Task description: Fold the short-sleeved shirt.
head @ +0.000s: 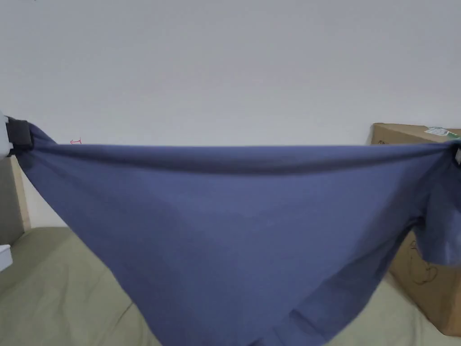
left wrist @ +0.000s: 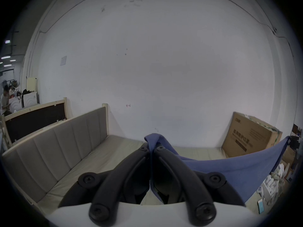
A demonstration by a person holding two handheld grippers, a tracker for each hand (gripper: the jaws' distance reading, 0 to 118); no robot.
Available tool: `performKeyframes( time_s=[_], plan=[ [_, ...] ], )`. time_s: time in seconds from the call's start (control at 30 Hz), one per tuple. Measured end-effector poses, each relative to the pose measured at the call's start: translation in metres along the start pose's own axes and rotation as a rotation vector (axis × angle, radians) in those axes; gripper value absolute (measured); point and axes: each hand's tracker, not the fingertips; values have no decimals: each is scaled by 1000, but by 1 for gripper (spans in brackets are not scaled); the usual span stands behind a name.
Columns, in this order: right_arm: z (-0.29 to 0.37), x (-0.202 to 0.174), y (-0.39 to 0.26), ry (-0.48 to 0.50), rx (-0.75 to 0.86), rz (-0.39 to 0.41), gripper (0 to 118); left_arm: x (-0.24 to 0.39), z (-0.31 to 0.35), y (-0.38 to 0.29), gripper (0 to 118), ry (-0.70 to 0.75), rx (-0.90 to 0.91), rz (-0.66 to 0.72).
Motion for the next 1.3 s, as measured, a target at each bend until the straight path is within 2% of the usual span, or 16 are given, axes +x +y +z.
performKeyframes(
  time_s=[0.1, 0.2, 0.3, 0.4, 0.43, 0.57, 0.63, 0.7, 0.83, 1.03, 1.13, 1.3],
  plan=[
    [-33, 4, 6, -36, 36, 43, 1, 8, -27, 1, 2, 2, 10, 0],
    [-57, 4, -6, -47, 40, 48, 1, 24, -38, -20, 2, -7, 15, -29],
    [-76, 8, -47, -41, 12, 38, 1, 29, -57, -64, 2, -11, -50, -66],
    [-86, 15, -111, -19, -68, 54, 1, 22, -66, -126, 2, -38, -142, -37],
    [-74, 5, -138, -8, -92, 70, 1, 19, -67, -149, 2, -36, -182, -34],
    [-44, 7, -224, 59, -177, 69, 1, 0, -59, -238, 2, -45, -332, -33],
    [-20, 9, -261, 71, -238, 91, 1, -10, -43, -278, 2, -59, -393, -11],
    [6, 14, -287, 92, -297, 77, 1, -10, -12, -303, 2, -57, -428, -4],
    [64, 23, -310, 102, -327, 81, 1, -22, 37, -324, 2, -76, -473, 27],
    [152, 37, -317, 122, -339, 40, 1, -45, 123, -331, 2, -115, -499, 25],
    [182, 37, -331, 141, -385, 97, 1, -60, 154, -343, 2, -120, -546, 37],
    [206, 25, -372, 147, -503, 196, 1, -73, 174, -380, 4, -121, -638, -26]
  ],
)
